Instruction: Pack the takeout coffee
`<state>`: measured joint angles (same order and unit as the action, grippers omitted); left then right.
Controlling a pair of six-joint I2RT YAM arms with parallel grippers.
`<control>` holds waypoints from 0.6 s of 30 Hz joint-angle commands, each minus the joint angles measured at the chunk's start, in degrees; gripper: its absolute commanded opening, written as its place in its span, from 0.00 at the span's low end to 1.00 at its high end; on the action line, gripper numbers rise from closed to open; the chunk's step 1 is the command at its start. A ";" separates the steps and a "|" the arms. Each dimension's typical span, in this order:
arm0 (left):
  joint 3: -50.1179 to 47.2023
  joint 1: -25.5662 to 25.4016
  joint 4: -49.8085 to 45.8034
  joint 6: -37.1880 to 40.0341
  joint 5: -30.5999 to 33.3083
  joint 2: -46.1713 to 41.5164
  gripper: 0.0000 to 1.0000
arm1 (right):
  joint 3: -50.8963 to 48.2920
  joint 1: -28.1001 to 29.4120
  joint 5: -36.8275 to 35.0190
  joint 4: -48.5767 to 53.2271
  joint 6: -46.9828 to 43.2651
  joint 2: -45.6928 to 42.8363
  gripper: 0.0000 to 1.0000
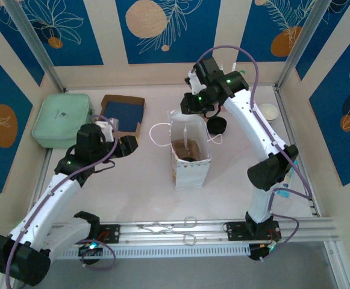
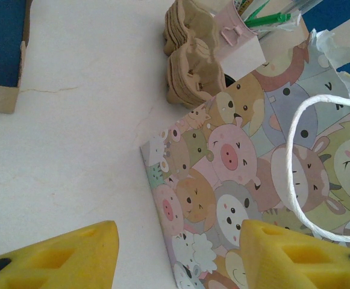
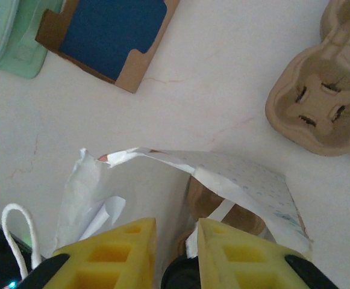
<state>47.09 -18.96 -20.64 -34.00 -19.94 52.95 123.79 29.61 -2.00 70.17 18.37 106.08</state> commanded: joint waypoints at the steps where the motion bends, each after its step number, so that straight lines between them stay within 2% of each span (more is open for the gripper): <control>1: 1.24 0.57 -0.39 0.43 -0.88 -0.34 0.56 | 2.90 0.54 -1.92 1.61 -0.06 -0.06 0.26; 5: 1.59 0.52 -0.65 0.76 -0.70 0.00 0.56 | 3.83 1.11 -3.18 1.74 -0.14 -1.14 0.26; 9: 2.84 0.58 -2.06 1.98 0.32 0.72 0.56 | 3.28 1.72 -3.77 0.73 -0.69 -3.24 0.33; 16: 7.12 0.59 -6.10 5.31 3.67 3.05 0.57 | -3.20 2.30 -4.28 -6.11 -1.47 -11.10 0.53; 18: 8.58 0.58 -6.76 5.99 4.12 4.57 0.57 | -5.18 2.10 -4.71 -7.78 -1.57 -13.30 0.63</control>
<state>52.64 -18.96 -25.08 -30.72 -17.54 56.10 120.44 31.55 -5.93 65.93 17.67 96.55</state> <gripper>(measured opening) 0.568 0.611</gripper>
